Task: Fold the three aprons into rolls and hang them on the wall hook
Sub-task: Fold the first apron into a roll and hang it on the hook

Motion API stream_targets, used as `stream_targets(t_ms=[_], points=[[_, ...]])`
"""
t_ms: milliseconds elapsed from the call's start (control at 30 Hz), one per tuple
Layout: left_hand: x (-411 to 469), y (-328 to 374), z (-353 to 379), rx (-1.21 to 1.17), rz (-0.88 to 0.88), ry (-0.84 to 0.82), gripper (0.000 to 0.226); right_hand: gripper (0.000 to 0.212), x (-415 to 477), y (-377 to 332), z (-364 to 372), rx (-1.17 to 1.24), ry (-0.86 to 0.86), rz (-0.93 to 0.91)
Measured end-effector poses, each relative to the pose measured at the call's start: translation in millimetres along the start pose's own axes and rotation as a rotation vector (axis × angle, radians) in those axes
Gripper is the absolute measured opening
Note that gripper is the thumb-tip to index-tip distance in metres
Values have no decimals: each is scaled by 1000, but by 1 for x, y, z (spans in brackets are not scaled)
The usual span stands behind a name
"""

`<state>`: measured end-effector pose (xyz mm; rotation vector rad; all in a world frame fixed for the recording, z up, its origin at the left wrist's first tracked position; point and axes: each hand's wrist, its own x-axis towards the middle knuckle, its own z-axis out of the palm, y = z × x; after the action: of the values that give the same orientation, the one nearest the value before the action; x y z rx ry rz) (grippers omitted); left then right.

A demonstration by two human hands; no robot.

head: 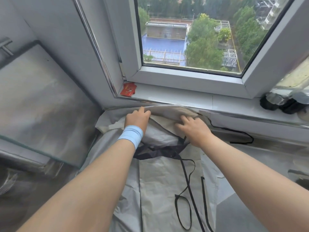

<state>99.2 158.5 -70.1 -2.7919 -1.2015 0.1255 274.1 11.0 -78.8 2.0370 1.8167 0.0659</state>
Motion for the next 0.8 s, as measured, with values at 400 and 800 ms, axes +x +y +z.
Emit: stream_targets(t_ms=[400,800], points=[[1,-25,9,-382,-384,-150,49,30,12,3,-19,712,576,520],[1,-24,-18,-646,-570,-504,31,23,23,29,-55,1016,211,960]])
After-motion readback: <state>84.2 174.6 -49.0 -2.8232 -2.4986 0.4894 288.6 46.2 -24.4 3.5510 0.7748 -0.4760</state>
